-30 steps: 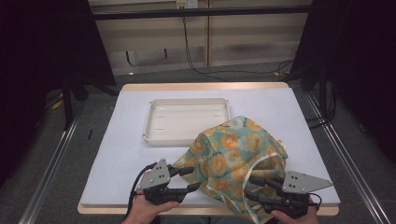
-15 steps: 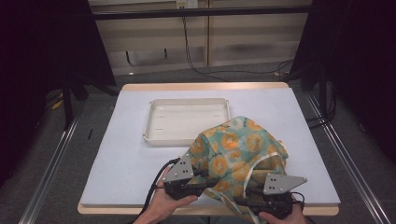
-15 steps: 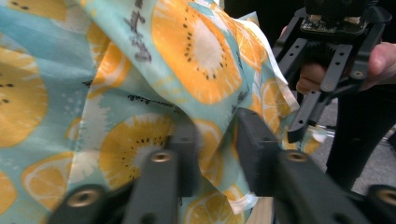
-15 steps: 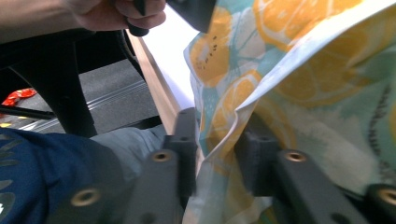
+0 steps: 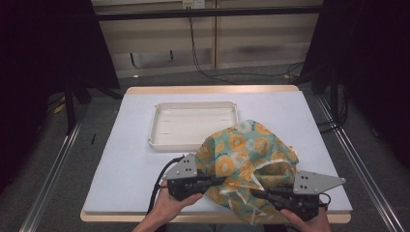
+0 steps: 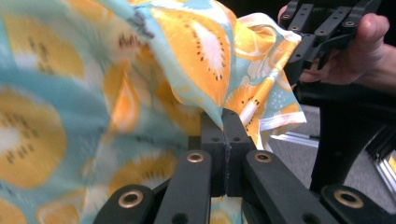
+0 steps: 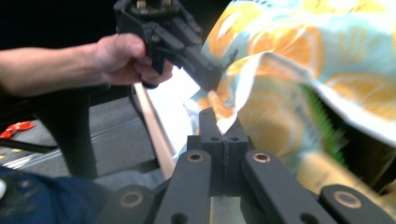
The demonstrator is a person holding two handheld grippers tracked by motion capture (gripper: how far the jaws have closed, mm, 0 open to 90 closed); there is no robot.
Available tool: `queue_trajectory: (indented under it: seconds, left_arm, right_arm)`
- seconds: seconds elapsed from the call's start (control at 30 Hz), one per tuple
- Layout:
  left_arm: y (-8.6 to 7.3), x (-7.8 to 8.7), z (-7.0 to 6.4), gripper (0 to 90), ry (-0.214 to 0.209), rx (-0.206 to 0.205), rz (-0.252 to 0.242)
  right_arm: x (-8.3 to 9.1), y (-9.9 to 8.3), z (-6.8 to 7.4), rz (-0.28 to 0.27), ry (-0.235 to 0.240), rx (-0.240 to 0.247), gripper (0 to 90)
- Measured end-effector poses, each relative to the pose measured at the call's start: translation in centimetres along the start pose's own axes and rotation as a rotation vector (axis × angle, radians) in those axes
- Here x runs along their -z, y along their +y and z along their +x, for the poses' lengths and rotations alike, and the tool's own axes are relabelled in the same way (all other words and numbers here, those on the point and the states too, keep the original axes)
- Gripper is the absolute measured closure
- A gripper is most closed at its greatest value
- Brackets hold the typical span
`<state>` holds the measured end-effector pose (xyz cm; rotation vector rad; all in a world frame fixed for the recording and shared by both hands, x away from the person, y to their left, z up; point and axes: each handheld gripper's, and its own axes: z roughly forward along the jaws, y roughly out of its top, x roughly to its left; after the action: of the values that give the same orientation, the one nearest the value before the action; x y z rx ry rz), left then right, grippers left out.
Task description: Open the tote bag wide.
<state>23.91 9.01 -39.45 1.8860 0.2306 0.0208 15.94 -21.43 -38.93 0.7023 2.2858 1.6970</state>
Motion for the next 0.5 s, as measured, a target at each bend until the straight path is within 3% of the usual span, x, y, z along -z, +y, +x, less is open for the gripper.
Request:
queue_trajectory:
  seconds: [0.2,0.27,0.37,0.5]
  left_arm:
    - [1.7,0.6,0.1,88.4,-0.016,-0.010,-0.051]
    - [2.2,1.0,0.1,86.4,0.007,-0.013,-0.052]
    - [2.7,1.7,0.2,85.2,0.003,-0.026,-0.077]
    - [3.1,2.4,0.4,85.3,0.012,-0.024,-0.099]
  right_arm:
    - [0.7,3.0,-1.4,-0.068,-0.022,0.038,90.0]
    - [0.8,3.8,-1.7,-0.081,-0.029,0.050,90.0]
    - [1.0,5.2,-2.1,-0.099,-0.031,0.067,90.0]
    - [1.1,5.9,-3.1,-0.111,-0.045,0.054,90.0]
